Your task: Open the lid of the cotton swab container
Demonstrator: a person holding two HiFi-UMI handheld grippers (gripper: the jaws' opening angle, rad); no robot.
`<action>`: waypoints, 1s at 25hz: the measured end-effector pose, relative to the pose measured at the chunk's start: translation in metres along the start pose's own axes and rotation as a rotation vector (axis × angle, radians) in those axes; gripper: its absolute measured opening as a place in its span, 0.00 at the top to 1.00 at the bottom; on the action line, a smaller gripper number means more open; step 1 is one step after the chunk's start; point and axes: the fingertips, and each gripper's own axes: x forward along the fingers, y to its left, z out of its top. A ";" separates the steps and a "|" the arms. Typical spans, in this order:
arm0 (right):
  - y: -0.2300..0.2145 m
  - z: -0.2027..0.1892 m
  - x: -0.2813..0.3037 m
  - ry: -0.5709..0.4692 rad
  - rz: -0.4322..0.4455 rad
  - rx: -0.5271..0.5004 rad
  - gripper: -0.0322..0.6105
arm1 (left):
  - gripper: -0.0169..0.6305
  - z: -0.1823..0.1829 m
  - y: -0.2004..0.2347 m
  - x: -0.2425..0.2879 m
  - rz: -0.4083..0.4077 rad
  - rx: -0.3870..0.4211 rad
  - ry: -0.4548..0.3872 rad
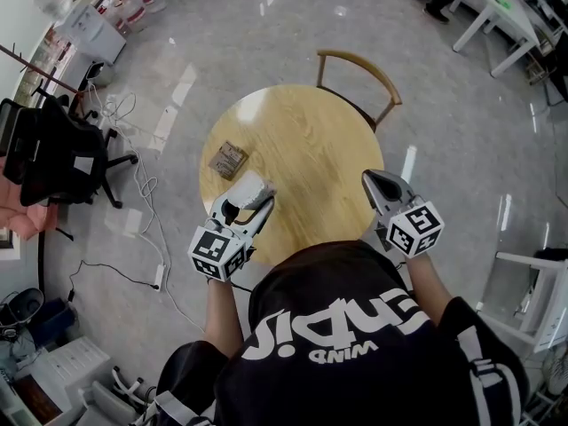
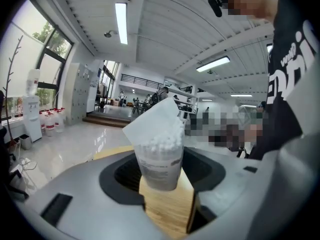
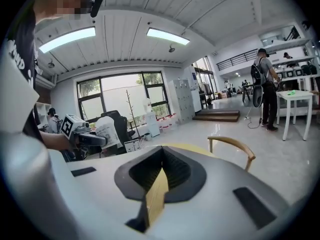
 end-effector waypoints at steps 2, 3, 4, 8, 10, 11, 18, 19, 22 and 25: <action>0.000 0.000 0.000 0.000 -0.006 -0.007 0.95 | 0.59 0.004 0.004 -0.004 0.018 -0.013 -0.021; 0.000 0.000 0.001 0.002 -0.009 -0.015 0.95 | 0.59 0.005 0.004 -0.005 0.024 -0.017 -0.026; 0.000 0.000 0.001 0.004 -0.012 -0.023 0.95 | 0.59 0.005 0.005 -0.005 0.027 -0.018 -0.029; -0.003 0.003 0.002 0.004 -0.028 -0.031 0.95 | 0.59 0.008 0.005 -0.005 0.032 -0.017 -0.028; -0.004 0.004 0.001 0.002 -0.038 -0.027 0.95 | 0.59 0.009 0.004 -0.004 0.029 -0.018 -0.028; -0.004 0.003 0.001 0.001 -0.042 -0.026 0.95 | 0.59 0.009 0.004 -0.003 0.026 -0.018 -0.029; -0.003 0.004 0.003 -0.011 -0.051 -0.024 0.95 | 0.59 0.008 0.003 -0.002 0.025 -0.009 -0.029; -0.003 0.005 0.003 -0.014 -0.051 -0.024 0.95 | 0.59 0.008 0.002 -0.001 0.026 -0.005 -0.028; -0.002 0.007 0.002 -0.020 -0.054 -0.026 0.95 | 0.59 0.010 0.001 -0.001 0.030 -0.002 -0.034; -0.003 0.009 0.002 -0.025 -0.058 -0.025 0.95 | 0.59 0.013 0.002 0.000 0.038 -0.002 -0.041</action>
